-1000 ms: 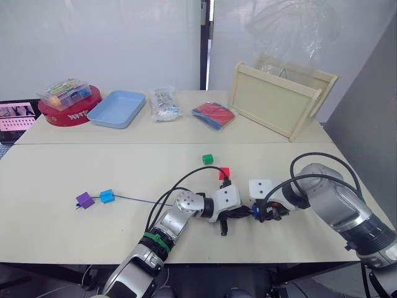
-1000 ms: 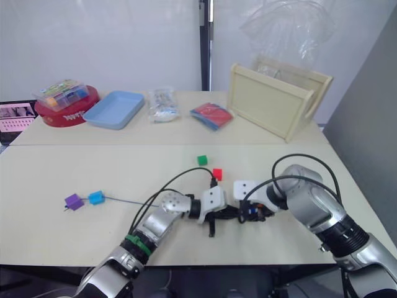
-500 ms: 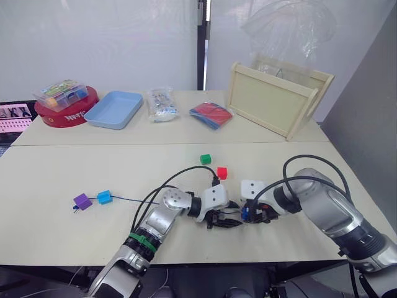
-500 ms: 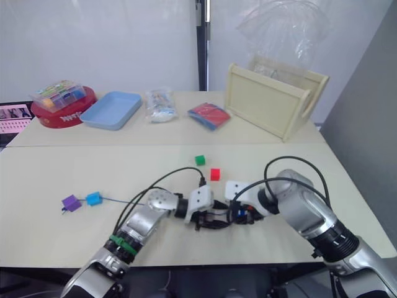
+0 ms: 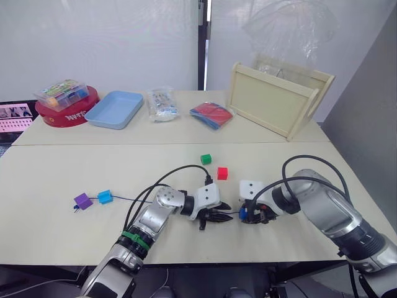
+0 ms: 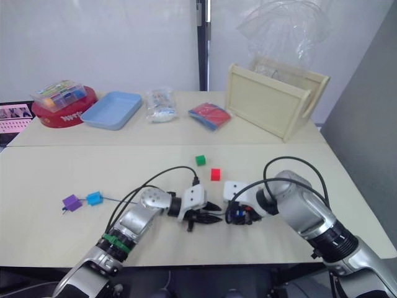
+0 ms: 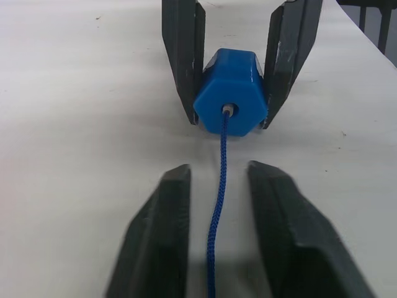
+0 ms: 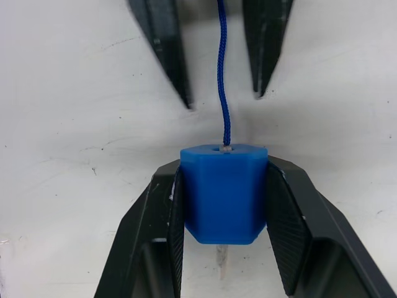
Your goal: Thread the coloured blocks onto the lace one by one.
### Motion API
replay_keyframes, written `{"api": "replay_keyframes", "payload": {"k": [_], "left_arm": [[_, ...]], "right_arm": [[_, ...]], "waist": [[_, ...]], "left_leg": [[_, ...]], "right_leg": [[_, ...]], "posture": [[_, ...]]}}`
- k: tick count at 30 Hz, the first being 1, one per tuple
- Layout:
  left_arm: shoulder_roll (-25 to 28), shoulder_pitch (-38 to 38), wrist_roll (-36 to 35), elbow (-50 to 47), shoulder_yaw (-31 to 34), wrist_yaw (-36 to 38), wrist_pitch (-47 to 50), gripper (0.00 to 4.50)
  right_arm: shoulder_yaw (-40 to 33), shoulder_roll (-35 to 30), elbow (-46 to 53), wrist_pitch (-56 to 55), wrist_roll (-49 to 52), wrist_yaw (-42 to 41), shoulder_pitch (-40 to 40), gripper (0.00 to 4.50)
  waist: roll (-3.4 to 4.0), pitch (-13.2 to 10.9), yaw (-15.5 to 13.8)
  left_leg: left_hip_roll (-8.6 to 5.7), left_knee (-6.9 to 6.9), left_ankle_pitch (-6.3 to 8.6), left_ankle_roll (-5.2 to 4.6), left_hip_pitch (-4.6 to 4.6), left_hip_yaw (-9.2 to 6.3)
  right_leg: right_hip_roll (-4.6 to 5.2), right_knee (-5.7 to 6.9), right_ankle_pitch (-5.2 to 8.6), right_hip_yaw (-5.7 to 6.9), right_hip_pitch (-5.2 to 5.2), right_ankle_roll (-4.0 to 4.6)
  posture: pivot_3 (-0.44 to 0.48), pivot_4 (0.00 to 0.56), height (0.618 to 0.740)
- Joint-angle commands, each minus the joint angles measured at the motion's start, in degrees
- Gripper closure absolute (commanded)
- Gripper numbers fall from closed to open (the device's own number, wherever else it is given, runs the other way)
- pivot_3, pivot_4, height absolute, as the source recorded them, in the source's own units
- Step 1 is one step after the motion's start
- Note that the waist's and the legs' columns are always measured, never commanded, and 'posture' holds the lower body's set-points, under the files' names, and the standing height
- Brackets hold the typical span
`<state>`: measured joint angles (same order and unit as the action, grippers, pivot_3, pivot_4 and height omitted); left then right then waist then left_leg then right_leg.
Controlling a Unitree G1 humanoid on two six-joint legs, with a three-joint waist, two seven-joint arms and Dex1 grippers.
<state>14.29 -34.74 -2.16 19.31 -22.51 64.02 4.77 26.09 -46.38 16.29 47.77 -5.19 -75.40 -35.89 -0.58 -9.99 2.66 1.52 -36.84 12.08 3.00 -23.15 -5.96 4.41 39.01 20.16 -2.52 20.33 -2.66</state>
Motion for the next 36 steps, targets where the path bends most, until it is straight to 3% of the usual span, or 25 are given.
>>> {"api": "replay_keyframes", "payload": {"k": [1,14,22,23,25,29,36], "left_arm": [[-0.39,-0.74,0.13,0.18,-0.27,0.1,-0.95,4.36],[-6.93,-3.99,-1.93,4.62,-1.18,2.11,-1.22,4.5],[-4.76,-4.11,-3.08,2.58,1.56,2.8,0.98,4.5],[-4.4,-4.22,-2.92,2.55,2.23,2.16,-0.17,4.06],[-3.58,-4.46,-3.33,2.49,3.53,1.84,-1.04,3.65],[-1.66,-3.8,-5.32,0.55,4.5,4.27,0.46,2.35],[-1.45,-2.23,-6.24,-2.37,3.54,4.87,1.06,0.03]], "right_arm": [[0.84,0.76,1.68,0.88,2.31,0.0,-0.36,3.21],[2.18,1.04,1.71,1.09,3.39,1.36,-0.91,3.21],[1.96,1.34,1.89,2.21,3.71,2.45,-0.21,3.21],[1.91,1.34,1.86,2.23,3.78,2.61,-0.16,3.21],[1.9,1.27,1.76,2.22,4.0,2.97,-0.11,3.21],[2.09,1.14,1.23,1.94,4.39,3.7,-0.35,3.21],[2.5,1.19,0.12,1.39,4.61,4.18,-1.21,3.21]], "waist": [[0.0,0.0,0.01],[0.0,0.0,-0.23],[0.0,0.0,-0.06],[0.0,0.0,-0.04],[0.0,0.0,-0.01],[0.0,0.0,0.04],[0.0,0.0,0.01]], "left_leg": [[0.0,0.0,0.0,0.0,0.0,0.0],[-0.02,-0.02,0.0,0.0,-0.05,0.0],[-0.01,-0.02,0.0,0.0,-0.03,0.0],[-0.01,-0.01,0.0,0.0,-0.03,0.0],[-0.01,-0.01,0.0,0.0,-0.03,-0.01],[-0.01,-0.01,0.0,0.0,-0.02,-0.01],[-0.01,-0.01,0.0,0.0,-0.02,-0.01]], "right_leg": [[0.0,0.0,0.0,0.0,0.0,0.0],[0.02,-0.01,0.0,0.02,0.01,0.0],[0.01,-0.01,0.0,0.02,0.01,0.0],[0.01,-0.01,0.0,0.02,0.01,0.0],[0.01,0.0,0.0,0.02,0.01,0.0],[0.01,0.0,0.0,0.01,0.01,0.0],[0.01,0.0,0.0,0.01,0.0,0.0]], "posture": [[0.0,0.15,0.74],[0.0,0.15,0.74],[0.0,0.15,0.74],[0.0,0.15,0.74],[0.0,0.15,0.74],[0.0,0.15,0.74],[0.0,0.15,0.74]]}}
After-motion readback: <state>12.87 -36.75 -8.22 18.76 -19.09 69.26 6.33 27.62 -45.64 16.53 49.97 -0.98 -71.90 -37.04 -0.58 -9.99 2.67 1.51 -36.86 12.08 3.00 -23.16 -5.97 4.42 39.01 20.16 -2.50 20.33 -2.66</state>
